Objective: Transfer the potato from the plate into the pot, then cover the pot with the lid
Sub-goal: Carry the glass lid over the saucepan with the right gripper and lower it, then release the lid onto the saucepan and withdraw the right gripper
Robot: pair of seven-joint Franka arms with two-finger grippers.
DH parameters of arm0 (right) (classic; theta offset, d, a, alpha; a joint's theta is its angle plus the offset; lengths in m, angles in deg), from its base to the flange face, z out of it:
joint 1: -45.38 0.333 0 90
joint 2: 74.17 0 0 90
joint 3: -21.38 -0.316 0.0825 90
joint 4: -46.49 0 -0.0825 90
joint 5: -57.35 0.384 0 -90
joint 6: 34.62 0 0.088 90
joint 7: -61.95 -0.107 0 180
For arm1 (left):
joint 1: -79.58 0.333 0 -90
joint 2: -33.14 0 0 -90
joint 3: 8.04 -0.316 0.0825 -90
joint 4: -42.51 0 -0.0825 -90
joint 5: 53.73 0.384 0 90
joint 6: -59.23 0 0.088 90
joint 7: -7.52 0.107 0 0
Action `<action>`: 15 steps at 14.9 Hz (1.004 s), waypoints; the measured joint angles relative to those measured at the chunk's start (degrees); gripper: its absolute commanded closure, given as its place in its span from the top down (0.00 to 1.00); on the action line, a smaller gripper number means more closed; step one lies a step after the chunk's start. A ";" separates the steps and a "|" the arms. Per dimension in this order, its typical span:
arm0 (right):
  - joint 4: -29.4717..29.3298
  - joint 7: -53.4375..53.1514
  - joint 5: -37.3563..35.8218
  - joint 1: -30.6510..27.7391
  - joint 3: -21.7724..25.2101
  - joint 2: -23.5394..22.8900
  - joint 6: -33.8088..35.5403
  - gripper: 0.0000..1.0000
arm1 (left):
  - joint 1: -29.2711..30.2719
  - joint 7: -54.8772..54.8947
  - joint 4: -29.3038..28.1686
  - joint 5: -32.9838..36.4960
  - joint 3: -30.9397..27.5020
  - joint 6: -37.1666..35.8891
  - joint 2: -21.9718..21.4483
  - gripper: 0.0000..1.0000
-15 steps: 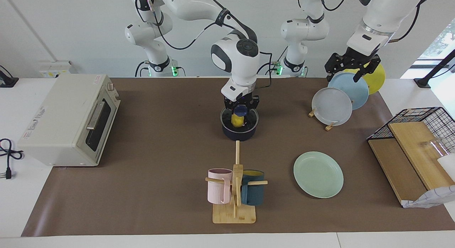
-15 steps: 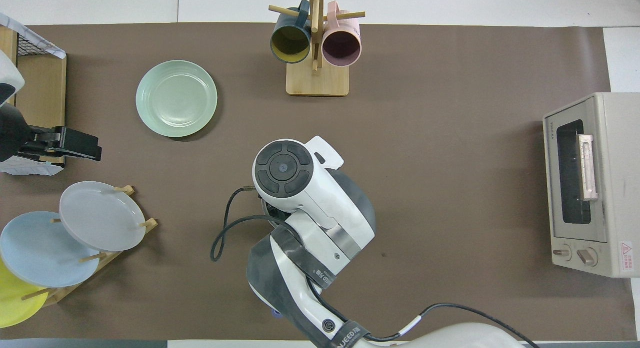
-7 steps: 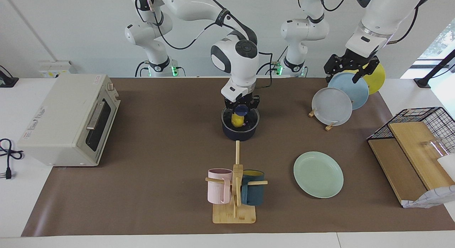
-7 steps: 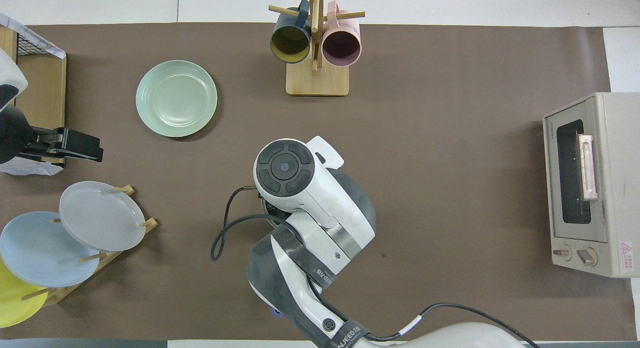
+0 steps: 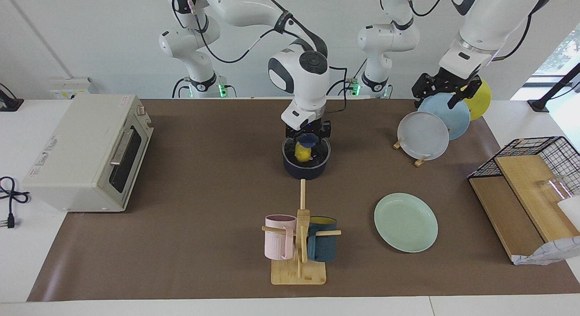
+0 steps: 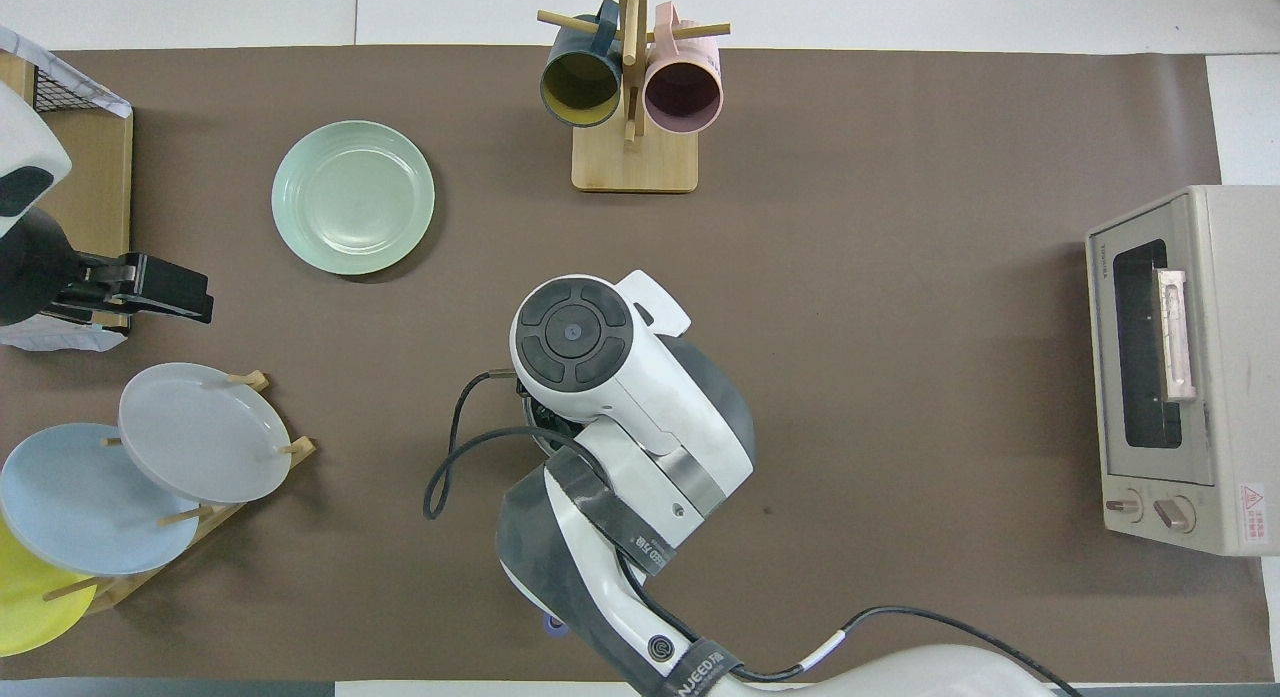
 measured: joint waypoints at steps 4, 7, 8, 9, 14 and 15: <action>-2.67 2.05 -1.75 -1.93 0.54 0.94 1.37 1.00 | 0.22 -0.01 0.04 0.00 0.00 -0.16 0.12 1.00; -7.96 8.55 -2.18 -6.94 0.77 2.95 8.94 1.00 | 0.42 -0.01 0.04 0.00 0.00 -0.34 0.12 1.00; -9.03 11.43 -2.21 -9.35 0.86 4.31 11.55 1.00 | 0.46 -0.02 0.05 0.00 -0.01 -0.38 0.12 1.00; -9.66 14.34 -2.21 -12.13 0.90 5.92 14.02 1.00 | 0.49 -0.02 0.05 0.00 -0.01 -0.44 0.12 1.00; -10.07 24.42 -2.06 -24.13 1.09 14.05 27.23 1.00 | 1.37 -0.13 0.07 0.00 -0.03 -0.57 0.12 1.00; -10.01 25.80 -2.11 -25.42 1.25 14.70 29.23 1.00 | 1.42 -0.13 0.08 0.00 -0.03 -0.57 0.12 1.00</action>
